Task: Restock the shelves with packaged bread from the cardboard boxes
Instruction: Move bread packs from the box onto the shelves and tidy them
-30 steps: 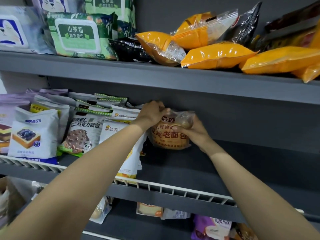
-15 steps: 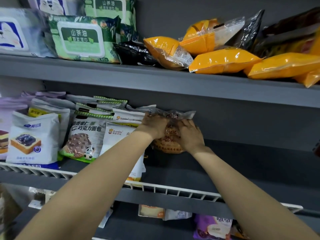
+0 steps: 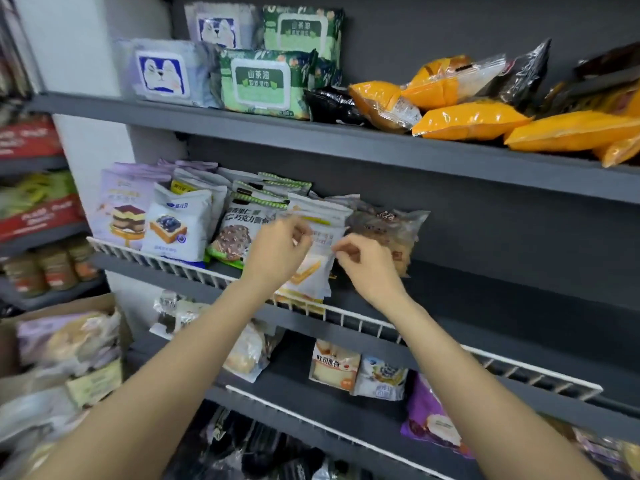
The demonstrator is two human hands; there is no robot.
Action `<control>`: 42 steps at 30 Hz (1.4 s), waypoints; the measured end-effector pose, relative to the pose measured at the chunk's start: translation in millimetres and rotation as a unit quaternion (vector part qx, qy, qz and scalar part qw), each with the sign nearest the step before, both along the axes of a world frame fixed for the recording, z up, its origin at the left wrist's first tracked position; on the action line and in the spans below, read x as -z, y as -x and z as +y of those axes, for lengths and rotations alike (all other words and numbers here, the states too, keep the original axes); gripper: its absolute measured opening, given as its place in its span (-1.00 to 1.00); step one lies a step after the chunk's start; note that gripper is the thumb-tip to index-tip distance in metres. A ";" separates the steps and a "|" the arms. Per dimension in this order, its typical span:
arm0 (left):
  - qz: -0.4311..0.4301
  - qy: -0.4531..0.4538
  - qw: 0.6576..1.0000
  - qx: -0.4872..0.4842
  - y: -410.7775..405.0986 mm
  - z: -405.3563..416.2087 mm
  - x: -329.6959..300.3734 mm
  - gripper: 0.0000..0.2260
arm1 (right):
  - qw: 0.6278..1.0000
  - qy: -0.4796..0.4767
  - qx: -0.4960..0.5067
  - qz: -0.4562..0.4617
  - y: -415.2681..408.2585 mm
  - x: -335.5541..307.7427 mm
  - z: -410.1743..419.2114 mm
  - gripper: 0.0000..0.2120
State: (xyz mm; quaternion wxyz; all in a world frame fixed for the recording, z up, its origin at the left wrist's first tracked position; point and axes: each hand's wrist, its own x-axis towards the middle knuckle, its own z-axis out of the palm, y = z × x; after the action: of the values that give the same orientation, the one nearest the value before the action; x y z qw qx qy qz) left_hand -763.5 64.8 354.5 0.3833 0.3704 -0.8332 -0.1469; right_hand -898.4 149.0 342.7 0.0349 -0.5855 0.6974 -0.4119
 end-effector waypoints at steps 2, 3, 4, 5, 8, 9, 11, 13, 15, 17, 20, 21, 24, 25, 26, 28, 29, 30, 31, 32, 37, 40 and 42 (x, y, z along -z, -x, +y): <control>-0.018 -0.036 0.999 -0.035 -39.5 6.3 16.9 -0.87 | 0.998 -0.028 -0.048 -0.012 -39.9 8.8 -2.1 -0.84; -0.030 -0.059 0.996 -0.055 -61.2 7.7 26.4 -0.87 | 0.996 -0.044 -0.073 -0.013 -61.2 15.2 -5.4 -0.84; -0.041 -0.082 0.993 -0.075 -84.4 7.5 37.1 -0.87 | 0.993 -0.062 -0.098 -0.009 -82.7 23.1 -10.7 -0.83; -0.051 -0.105 0.989 -0.094 -109.0 6.8 49.1 -0.87 | 0.989 -0.079 -0.124 -0.001 -105.0 32.1 -16.9 -0.83; -0.057 -0.159 0.974 -0.151 -188.7 5.4 88.4 -0.88 | 0.973 -0.138 -0.187 0.002 -177.0 68.3 -41.1 -0.82; -0.053 -0.175 0.969 -0.168 -215.8 3.7 102.3 -0.90 | 0.967 -0.156 -0.203 -0.001 -201.8 82.9 -51.3 -0.82; -0.051 -0.216 0.955 -0.198 -270.1 -3.2 132.5 -0.89 | 0.953 -0.194 -0.233 -0.008 -253.8 115.2 -72.5 -0.80; -0.065 -0.260 0.935 -0.230 -323.5 -14.6 164.5 -0.86 | 0.937 -0.230 -0.263 -0.016 -305.9 150.0 -93.8 -0.78; -0.080 -0.296 0.918 -0.250 -372.6 -31.2 197.7 -0.84 | 0.923 -0.272 -0.272 -0.018 -355.0 184.9 -115.9 -0.78; -0.104 -0.324 0.906 -0.251 -407.8 -47.4 223.5 -0.84 | 0.915 -0.311 -0.256 -0.030 -393.7 218.9 -135.8 -0.78; -0.138 -0.352 0.896 -0.232 -443.6 -76.3 257.1 -0.90 | 0.900 -0.370 -0.222 -0.058 -434.6 272.1 -164.9 -0.77; -0.150 -0.365 0.891 -0.225 -453.1 -87.6 268.9 -0.88 | 0.894 -0.394 -0.207 -0.053 -445.0 290.2 -175.6 -0.72; -0.192 -0.400 0.877 -0.183 -465.2 -115.3 304.6 -0.75 | 0.871 -0.463 -0.164 0.010 -455.5 333.4 -201.0 -0.48; -0.209 -0.416 0.868 -0.173 -465.7 -123.4 314.6 -0.79 | 0.860 -0.486 -0.154 0.016 -454.1 344.3 -207.8 -0.38; -0.217 -0.434 0.859 -0.164 -465.6 -130.1 323.8 -0.84 | 0.846 -0.512 -0.149 0.009 -451.4 355.1 -214.0 -0.28; -0.233 -0.470 0.840 -0.140 -464.1 -142.1 348.8 -0.76 | 0.813 -0.563 -0.151 -0.001 -444.8 371.1 -222.8 -0.11; -0.244 -0.487 0.830 -0.116 -464.5 -146.7 358.3 -0.73 | 0.800 -0.579 -0.155 0.006 -440.7 377.1 -226.3 -0.06; -0.255 -0.498 0.823 -0.099 -464.5 -151.5 368.9 -0.71 | 0.792 -0.589 -0.157 0.014 -437.4 382.2 -230.5 -0.03; -0.257 -0.505 0.820 -0.087 -465.7 -157.0 380.1 -0.66 | 0.788 -0.593 -0.163 0.014 -435.2 387.0 -235.1 -0.02; -0.245 -0.515 0.817 -0.085 -467.7 -160.7 386.3 -0.58 | 0.787 -0.593 -0.171 0.003 -434.2 389.7 -239.5 -0.05; -0.019 -0.543 0.828 -0.134 -474.3 -188.8 367.2 -0.67 | 0.824 -0.526 -0.141 -0.157 -426.1 384.0 -268.3 -0.12; 0.096 -0.614 0.779 -0.086 -476.7 -208.5 342.1 -0.57 | 0.813 -0.490 -0.136 -0.283 -411.3 361.8 -291.0 -0.47; 0.140 -0.636 0.757 -0.054 -475.4 -223.2 334.8 -0.52 | 0.767 -0.490 -0.139 -0.390 -401.9 340.3 -309.6 -0.54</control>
State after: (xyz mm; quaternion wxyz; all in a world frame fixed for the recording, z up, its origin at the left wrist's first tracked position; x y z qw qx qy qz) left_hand -288.1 -158.3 19.8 0.1795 0.5489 -0.4634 -0.6722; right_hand -496.5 -160.6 2.4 0.6428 -0.3684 0.6420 -0.1974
